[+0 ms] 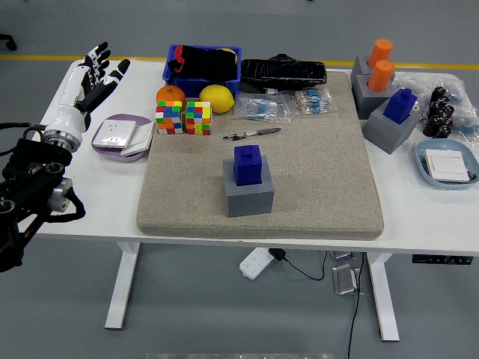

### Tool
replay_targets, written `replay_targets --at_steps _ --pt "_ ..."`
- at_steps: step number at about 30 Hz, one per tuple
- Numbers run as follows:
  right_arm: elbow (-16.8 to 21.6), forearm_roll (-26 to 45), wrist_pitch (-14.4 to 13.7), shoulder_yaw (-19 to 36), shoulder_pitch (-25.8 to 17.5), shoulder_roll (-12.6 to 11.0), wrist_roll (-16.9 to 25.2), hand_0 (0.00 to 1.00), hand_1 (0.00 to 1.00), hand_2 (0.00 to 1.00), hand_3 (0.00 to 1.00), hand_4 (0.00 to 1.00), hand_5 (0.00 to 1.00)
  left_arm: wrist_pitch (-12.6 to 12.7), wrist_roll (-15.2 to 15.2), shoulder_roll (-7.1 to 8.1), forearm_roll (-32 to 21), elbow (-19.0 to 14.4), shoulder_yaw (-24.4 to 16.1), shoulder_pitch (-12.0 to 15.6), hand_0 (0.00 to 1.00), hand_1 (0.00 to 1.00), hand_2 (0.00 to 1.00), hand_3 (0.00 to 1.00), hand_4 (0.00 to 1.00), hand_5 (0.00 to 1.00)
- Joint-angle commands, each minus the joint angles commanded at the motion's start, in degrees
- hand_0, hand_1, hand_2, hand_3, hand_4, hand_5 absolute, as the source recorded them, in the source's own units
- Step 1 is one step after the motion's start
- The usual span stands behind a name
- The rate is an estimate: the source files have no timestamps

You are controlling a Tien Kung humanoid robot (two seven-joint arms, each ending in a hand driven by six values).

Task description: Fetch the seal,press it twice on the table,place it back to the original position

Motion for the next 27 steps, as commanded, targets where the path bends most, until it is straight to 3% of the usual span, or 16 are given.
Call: replay_targets --at_steps 16,27 --pt "-0.11 1.19 0.95 1.47 0.9 -0.64 0.1 0.783 0.699 0.688 0.64 0.759 0.542 -0.16 1.02 0.57 0.98 -0.93 -2.11 0.56 0.998 0.995 0.974 0.97 0.847 0.618" --pt "-0.74 1.04 1.15 3.45 0.8 -0.17 -0.09 0.783 0.699 0.69 0.641 0.76 0.544 -0.23 1.6 -0.27 1.35 -0.96 -2.91 0.23 0.998 0.995 0.973 0.965 0.845 0.617"
